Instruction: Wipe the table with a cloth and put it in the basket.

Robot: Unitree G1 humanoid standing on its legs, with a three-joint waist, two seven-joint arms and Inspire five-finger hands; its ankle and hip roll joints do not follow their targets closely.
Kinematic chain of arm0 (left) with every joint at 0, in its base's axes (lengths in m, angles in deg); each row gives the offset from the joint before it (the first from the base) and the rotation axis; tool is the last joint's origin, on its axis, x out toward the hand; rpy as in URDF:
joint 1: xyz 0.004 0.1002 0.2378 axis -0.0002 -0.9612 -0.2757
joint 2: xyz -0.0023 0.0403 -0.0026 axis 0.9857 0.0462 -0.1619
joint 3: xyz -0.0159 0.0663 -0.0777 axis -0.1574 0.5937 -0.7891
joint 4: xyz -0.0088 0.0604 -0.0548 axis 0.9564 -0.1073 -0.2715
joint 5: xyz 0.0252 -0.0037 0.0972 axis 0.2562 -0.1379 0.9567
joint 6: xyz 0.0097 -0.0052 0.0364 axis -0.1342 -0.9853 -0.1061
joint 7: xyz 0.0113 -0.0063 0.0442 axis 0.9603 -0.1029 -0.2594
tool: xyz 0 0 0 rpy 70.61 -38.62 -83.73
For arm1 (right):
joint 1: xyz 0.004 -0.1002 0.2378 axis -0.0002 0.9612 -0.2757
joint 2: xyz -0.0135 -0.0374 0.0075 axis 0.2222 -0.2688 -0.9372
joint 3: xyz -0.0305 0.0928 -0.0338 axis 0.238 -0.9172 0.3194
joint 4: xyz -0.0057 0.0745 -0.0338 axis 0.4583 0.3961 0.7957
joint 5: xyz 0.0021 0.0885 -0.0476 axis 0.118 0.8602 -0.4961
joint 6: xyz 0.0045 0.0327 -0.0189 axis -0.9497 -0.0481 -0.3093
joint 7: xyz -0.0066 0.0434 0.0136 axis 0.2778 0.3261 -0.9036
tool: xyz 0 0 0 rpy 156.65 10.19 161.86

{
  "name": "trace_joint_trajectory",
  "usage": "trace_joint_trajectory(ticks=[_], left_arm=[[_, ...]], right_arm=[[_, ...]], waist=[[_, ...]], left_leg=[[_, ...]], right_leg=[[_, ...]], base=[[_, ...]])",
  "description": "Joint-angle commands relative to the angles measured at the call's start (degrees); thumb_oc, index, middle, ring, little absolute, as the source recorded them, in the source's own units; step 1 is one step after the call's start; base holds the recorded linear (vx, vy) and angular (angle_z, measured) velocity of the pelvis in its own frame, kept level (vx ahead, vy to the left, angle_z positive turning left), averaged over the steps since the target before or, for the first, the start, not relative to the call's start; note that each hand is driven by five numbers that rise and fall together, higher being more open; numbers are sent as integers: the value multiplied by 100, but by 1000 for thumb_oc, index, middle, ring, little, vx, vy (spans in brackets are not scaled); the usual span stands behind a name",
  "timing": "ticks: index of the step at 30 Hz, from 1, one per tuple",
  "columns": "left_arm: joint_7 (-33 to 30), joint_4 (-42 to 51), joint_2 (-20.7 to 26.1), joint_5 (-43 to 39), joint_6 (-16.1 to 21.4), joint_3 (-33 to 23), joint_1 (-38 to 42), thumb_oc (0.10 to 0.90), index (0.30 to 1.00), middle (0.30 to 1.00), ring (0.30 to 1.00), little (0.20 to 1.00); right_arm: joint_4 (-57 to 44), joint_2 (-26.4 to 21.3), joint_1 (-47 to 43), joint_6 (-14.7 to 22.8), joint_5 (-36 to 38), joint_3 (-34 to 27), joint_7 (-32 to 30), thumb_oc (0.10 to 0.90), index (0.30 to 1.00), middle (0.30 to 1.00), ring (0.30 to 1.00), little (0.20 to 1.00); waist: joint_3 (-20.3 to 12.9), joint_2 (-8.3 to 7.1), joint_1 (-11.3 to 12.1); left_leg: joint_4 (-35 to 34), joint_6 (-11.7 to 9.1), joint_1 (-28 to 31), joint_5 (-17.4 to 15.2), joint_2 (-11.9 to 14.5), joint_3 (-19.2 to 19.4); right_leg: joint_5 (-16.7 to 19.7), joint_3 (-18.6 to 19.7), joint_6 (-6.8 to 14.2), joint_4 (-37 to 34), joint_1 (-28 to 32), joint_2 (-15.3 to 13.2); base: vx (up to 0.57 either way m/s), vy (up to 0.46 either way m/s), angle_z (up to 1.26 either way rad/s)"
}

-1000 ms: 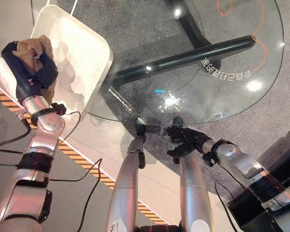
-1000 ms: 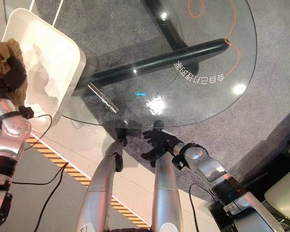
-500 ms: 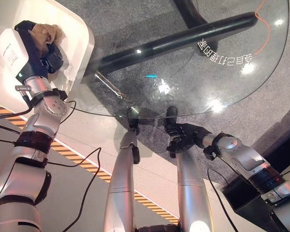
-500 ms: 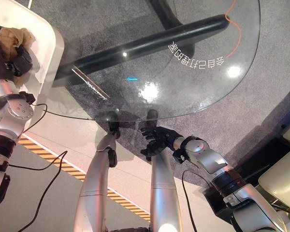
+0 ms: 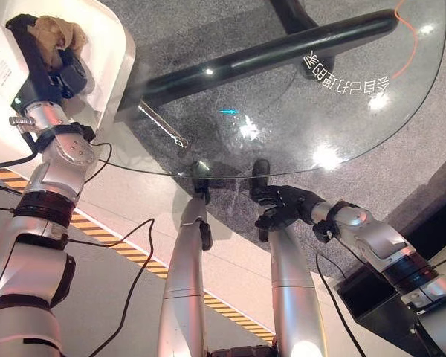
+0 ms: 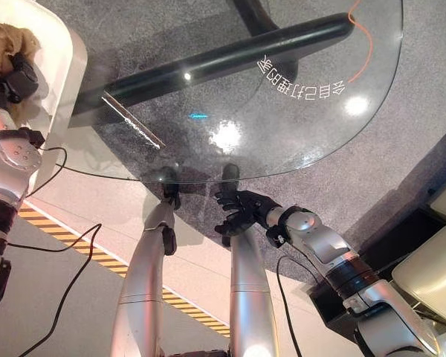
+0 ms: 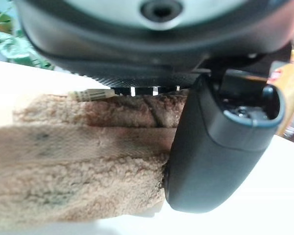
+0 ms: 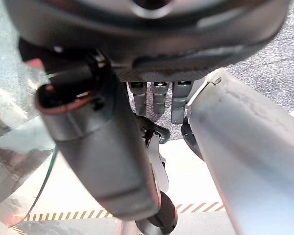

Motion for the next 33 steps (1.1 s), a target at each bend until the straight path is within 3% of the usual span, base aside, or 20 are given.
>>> trace_joint_trajectory(ticks=[1,10,15,18,26,33], left_arm=[[-17,-488,292,-257,-261,-305,-87,800,900,900,900,900],[-237,-180,398,-90,-100,-481,-366,800,900,900,900,900],[-374,174,410,-321,234,-842,-883,800,900,900,900,900],[-320,385,356,-935,548,-1161,-1225,800,900,900,900,900],[-58,819,216,-1600,1133,-1960,-2086,800,900,900,900,900],[498,999,241,-1937,1363,-2272,-2402,800,900,900,900,900]], right_arm=[[-141,-2,500,-71,216,177,116,800,900,900,900,900],[-369,85,798,-70,166,55,-40,800,900,900,900,900],[-402,187,1099,134,50,-62,-119,800,900,900,900,900],[-446,266,1245,204,-15,-124,-152,800,900,900,900,900],[-456,509,1626,343,-245,-321,-95,800,900,900,900,900],[-202,679,1793,506,-283,-393,-171,800,900,900,900,900]], waist=[[-128,-84,36],[-128,-22,94],[-128,12,165],[-128,40,211],[-128,139,341],[-128,177,440]], left_leg=[[31,-100,256,-345,-286,130],[30,-93,415,-398,-309,116],[-74,-72,666,-404,-350,69],[-142,-73,825,-397,-361,33],[-272,-79,1350,-410,-418,-107],[-360,-102,1928,-453,-450,-178]], right_leg=[[144,79,193,-317,185,431],[53,12,154,-296,330,388],[11,-60,138,-375,568,378],[-26,-112,122,-414,733,368],[-187,-279,51,-477,1306,334],[-318,-407,9,-543,1938,296]], base=[[-21,-36,-1],[-20,-51,-1],[-33,-96,1],[-34,-87,2],[-41,-100,5],[-38,-88,5]])
